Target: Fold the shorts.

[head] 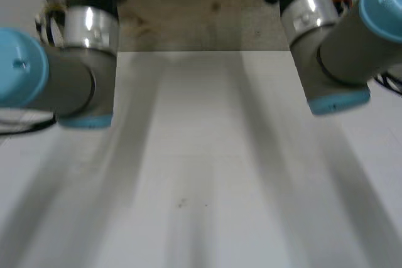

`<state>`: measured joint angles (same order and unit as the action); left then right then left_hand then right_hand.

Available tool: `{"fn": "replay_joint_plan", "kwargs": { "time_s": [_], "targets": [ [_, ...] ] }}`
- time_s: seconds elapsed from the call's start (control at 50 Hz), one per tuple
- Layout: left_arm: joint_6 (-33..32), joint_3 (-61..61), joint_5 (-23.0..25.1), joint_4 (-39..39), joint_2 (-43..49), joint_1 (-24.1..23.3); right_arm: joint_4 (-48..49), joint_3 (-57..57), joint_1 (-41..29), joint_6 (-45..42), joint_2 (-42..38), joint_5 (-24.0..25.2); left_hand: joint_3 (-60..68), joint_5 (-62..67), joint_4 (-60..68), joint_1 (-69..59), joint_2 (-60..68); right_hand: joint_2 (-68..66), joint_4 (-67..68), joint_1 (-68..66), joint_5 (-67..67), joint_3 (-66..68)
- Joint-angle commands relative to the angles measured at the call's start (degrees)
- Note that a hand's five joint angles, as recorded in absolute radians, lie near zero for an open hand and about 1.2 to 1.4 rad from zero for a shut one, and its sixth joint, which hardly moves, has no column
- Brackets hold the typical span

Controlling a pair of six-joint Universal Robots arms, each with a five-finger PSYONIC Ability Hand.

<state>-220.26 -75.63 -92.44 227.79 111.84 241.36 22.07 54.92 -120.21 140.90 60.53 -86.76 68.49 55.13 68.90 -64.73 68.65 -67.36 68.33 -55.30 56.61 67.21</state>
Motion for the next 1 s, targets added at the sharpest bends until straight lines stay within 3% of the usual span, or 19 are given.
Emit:
{"fn": "replay_joint_plan", "kwargs": {
  "time_s": [0.02,0.14,0.24,0.28,0.4,0.48,0.52,0.64,0.7,0.76,0.82,1.0],
  "targets": [
    [1.2,-17.5,-0.2,-10.0,-0.4,1.2,-12.3,18.4,1.0,0.0,1.9,2.3,11.5,14.9,11.1,-15.3,11.4,-12.6,11.7,-24.7,13.4,12.8],
    [1.8,-27.4,0.0,-16.8,-0.1,-0.1,-15.9,30.0,1.6,-0.5,0.8,5.6,4.1,7.5,3.7,-7.9,4.0,-12.6,11.7,-24.7,13.4,12.8],
    [0.9,-32.9,-0.4,-20.0,-2.6,-5.2,-15.9,36.5,3.4,-0.4,1.0,5.9,-29.4,-26.0,-29.8,25.6,-29.6,-12.6,11.7,-24.7,13.4,12.8],
    [0.9,-33.9,-0.5,-20.7,-4.5,-6.0,-15.9,37.8,4.2,-0.4,1.2,6.0,-36.7,-33.4,-37.1,32.9,-36.9,-12.6,11.7,-24.7,13.4,12.8],
    [1.8,-36.2,-1.2,-22.7,-11.8,-4.8,-16.2,41.9,7.8,0.0,3.4,6.6,-49.9,-46.5,-50.3,46.1,-50.0,-12.6,11.7,-24.7,13.4,12.8],
    [3.2,-38.4,-3.4,-23.2,-18.0,-3.5,-16.1,45.6,10.0,0.9,8.4,10.0,-55.7,-52.4,-56.1,52.0,-55.9,-12.6,11.7,-24.7,13.4,12.8],
    [5.1,-38.9,-3.8,-23.2,-19.0,-3.5,-15.8,46.9,10.5,1.7,9.6,10.9,-56.4,-53.1,-56.8,52.7,-56.6,-12.6,11.7,-24.7,13.4,12.8],
    [21.2,-40.3,-6.4,-24.1,-21.8,-2.8,-15.7,49.4,13.5,10.7,14.1,11.9,-55.9,-52.6,-56.3,52.2,-56.1,-12.6,11.7,-24.7,13.4,12.8],
    [32.7,-40.9,-7.6,-29.6,-21.3,-0.6,-15.5,50.0,14.9,12.8,15.7,12.1,-51.9,-48.6,-52.3,48.1,-52.1,-12.6,11.7,-24.7,13.4,12.8],
    [38.5,-40.6,-7.0,-35.2,-20.8,1.2,-15.5,50.3,15.6,13.1,16.2,12.0,-51.5,-48.2,-52.0,47.8,-51.7,-12.6,11.7,-24.7,13.4,12.8],
    [42.1,-40.1,-6.0,-39.0,-19.6,2.5,-15.4,50.5,15.9,13.3,16.2,12.0,-48.4,-45.0,-48.8,44.6,-48.5,-12.6,11.7,-24.7,13.4,12.8],
    [49.0,-38.9,3.6,-43.9,-14.6,7.3,-14.4,51.5,15.4,13.3,16.2,12.0,-17.8,-14.4,-18.2,14.0,-17.9,-12.6,11.7,-24.7,13.4,12.8]
  ]
}}
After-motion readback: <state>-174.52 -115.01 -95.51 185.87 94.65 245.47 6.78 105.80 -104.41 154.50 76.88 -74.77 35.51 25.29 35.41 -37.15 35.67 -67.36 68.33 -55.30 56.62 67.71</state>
